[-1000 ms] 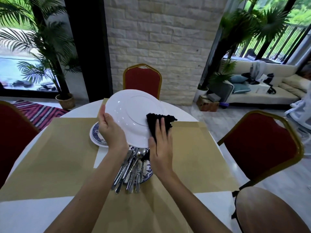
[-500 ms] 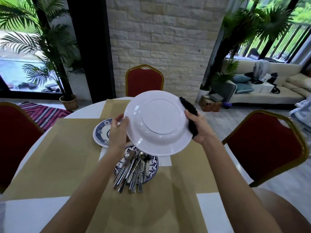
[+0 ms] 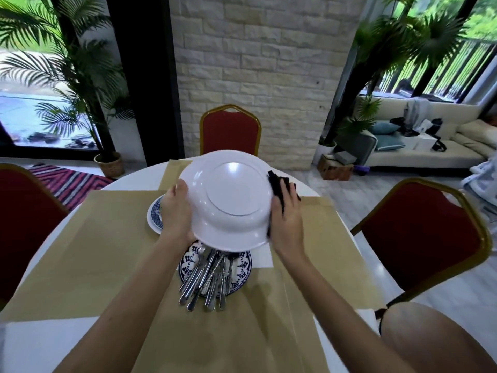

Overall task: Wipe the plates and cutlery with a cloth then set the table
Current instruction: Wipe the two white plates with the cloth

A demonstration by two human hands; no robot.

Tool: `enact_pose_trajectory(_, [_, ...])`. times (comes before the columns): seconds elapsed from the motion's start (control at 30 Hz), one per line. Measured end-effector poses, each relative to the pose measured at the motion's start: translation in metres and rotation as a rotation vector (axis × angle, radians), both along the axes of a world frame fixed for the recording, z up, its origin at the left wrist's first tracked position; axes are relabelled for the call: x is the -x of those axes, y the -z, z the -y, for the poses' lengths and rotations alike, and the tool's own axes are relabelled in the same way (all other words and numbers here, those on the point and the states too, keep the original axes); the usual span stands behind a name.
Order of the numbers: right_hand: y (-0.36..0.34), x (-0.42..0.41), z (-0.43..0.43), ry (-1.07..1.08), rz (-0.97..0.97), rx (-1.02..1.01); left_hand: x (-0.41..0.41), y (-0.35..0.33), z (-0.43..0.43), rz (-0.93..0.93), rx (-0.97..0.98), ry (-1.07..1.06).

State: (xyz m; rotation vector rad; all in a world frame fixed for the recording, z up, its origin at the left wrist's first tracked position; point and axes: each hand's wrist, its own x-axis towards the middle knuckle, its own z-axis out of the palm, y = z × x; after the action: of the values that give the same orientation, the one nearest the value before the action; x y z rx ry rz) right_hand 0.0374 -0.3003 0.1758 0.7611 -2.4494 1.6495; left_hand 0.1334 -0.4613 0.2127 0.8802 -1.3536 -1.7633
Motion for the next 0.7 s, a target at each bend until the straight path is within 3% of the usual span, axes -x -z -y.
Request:
enact_pose_trajectory(0.13, [0.022,-0.06,0.012,0.081,-0.266,-0.138,0.004,-0.003,-0.005,-0.036,-0.072,-0.085])
enact_pose_trajectory(0.23, [0.032,-0.068,0.014,-0.003,-0.547,-0.27,0.005,0.001,-0.01,0.025,-0.038,-0.116])
enact_pose_trajectory(0.3, [0.028,-0.055,0.012,-0.075,-0.531,-0.256,0.001,0.002,-0.012,0.066,0.041,-0.124])
enact_pose_trajectory(0.47, [-0.012,0.011,0.009,-0.06,-0.046,-0.067,-0.008,0.003,-0.018,0.066,0.172,-0.08])
enact_pose_trajectory(0.53, [-0.022,0.011,0.01,-0.057,-0.108,-0.108,-0.003,0.005,-0.018,0.039,0.149,-0.066])
enact_pose_trajectory(0.63, [-0.015,-0.018,0.019,-0.082,-0.411,-0.294,0.003,0.008,-0.017,0.047,0.148,-0.039])
enact_pose_trajectory(0.7, [-0.007,-0.029,0.022,-0.161,-0.445,-0.372,0.004,0.013,-0.02,0.06,0.175,-0.004])
